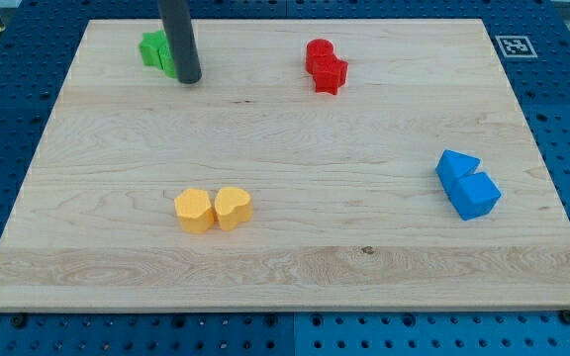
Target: Slightly move green blocks towards top left
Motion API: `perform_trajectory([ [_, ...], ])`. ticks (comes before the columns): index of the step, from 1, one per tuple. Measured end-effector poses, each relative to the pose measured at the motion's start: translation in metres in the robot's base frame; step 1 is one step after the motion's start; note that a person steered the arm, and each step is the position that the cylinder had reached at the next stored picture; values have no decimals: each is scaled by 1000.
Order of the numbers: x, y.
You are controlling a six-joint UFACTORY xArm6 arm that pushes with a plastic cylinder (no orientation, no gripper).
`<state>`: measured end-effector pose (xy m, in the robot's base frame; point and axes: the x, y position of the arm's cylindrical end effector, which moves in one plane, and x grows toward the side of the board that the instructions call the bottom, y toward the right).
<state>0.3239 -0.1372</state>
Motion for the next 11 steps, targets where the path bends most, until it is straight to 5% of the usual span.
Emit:
perform_trajectory([
  [2, 9, -22],
  [7, -55, -77],
  [9, 5, -56],
  [11, 5, 2],
])
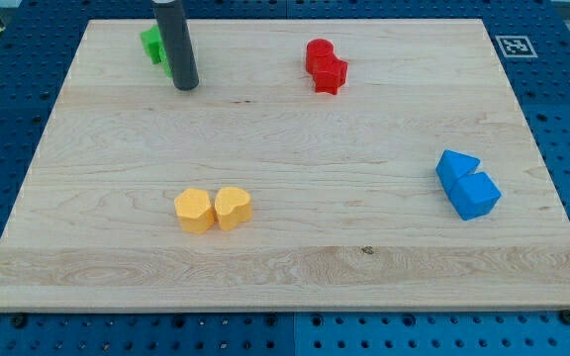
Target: Slightly move green blocks towards top left
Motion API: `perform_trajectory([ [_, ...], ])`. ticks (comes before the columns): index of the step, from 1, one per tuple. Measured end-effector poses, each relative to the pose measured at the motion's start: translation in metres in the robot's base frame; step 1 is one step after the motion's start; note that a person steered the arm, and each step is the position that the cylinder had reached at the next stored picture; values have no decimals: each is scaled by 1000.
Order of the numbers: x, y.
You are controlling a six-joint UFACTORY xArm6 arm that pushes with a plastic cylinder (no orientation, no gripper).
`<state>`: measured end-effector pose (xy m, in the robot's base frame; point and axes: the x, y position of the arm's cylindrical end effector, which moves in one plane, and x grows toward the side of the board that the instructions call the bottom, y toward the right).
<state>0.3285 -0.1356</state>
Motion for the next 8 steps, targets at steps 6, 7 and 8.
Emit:
perform_trajectory([
  [6, 14, 14],
  [7, 14, 14],
  [8, 14, 27],
])
